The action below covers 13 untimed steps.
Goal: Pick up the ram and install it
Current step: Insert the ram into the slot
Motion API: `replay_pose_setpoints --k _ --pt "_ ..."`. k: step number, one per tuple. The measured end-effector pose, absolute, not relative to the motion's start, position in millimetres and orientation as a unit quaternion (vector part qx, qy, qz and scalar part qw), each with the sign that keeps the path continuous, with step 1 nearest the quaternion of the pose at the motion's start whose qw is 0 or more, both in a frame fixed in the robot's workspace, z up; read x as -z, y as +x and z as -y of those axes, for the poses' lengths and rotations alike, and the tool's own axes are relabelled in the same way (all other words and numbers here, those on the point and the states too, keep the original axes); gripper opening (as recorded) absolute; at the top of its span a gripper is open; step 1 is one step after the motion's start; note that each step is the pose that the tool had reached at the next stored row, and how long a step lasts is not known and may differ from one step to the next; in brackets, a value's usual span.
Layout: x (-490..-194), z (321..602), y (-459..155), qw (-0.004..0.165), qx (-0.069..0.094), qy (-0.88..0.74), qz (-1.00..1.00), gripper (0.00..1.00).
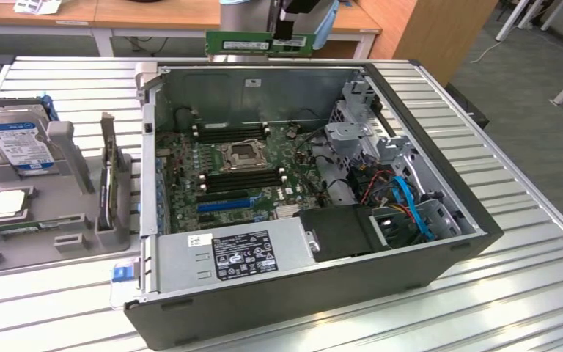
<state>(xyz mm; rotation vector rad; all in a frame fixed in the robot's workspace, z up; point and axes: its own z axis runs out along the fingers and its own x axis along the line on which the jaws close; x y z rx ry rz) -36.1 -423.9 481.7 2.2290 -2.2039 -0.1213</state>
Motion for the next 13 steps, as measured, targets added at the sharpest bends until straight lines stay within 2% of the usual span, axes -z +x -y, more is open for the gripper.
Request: replay_pose_setpoints --k 13 --pt "-466 425 -36 0.002 0.039 0.711 0.703 0.11"
